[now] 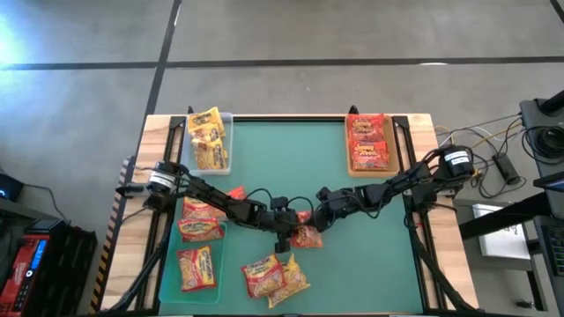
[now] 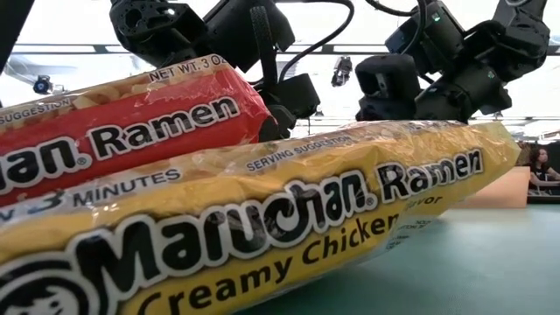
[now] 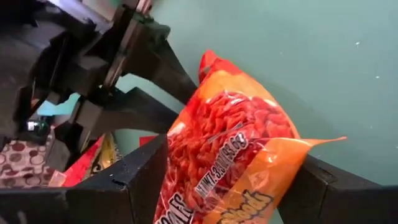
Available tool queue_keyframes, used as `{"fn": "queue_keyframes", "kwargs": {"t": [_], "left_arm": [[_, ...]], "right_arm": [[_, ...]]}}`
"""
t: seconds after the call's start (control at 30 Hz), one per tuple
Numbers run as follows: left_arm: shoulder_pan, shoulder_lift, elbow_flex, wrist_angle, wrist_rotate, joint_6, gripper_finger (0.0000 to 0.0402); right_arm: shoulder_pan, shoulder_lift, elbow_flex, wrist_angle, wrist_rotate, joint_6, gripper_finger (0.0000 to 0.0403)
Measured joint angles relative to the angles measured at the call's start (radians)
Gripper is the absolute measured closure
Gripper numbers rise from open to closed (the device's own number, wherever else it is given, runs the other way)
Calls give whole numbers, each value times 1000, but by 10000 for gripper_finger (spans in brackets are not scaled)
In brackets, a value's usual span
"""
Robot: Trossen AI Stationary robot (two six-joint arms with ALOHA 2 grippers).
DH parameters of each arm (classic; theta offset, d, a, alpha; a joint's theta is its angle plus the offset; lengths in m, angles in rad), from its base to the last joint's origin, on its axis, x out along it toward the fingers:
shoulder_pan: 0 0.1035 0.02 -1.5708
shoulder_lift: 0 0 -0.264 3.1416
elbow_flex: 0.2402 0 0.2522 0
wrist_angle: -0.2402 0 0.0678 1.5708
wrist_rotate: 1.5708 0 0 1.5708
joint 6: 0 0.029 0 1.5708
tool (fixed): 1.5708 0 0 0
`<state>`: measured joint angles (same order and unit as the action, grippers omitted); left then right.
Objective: Sort Maruchan noodles
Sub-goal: Put the orange noodle pack into the orange bin
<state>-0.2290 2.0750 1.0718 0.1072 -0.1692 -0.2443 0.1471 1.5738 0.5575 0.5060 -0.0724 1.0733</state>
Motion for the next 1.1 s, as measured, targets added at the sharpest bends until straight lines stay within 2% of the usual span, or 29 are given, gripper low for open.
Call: {"fn": "queue_keyframes", "kwargs": {"t": [0.2, 0.47, 0.63, 1.03, 1.1], "left_arm": [[2, 1, -4, 24, -30, 0, 325], [1, -3, -6, 44, -59, -18, 325], [2, -47, -7, 39, -60, -35, 325], [7, -214, -10, -195, -73, -29, 285], [7, -231, -9, -202, -104, -39, 281]], "right_arm": [[1, 12, 0, -11, -9, -24, 171], [1, 36, 2, -7, -15, -35, 223], [1, 23, 2, -16, -15, -48, 248], [-3, 18, 3, -27, -21, -105, 261], [-6, 18, 7, -27, -20, -118, 261]]}}
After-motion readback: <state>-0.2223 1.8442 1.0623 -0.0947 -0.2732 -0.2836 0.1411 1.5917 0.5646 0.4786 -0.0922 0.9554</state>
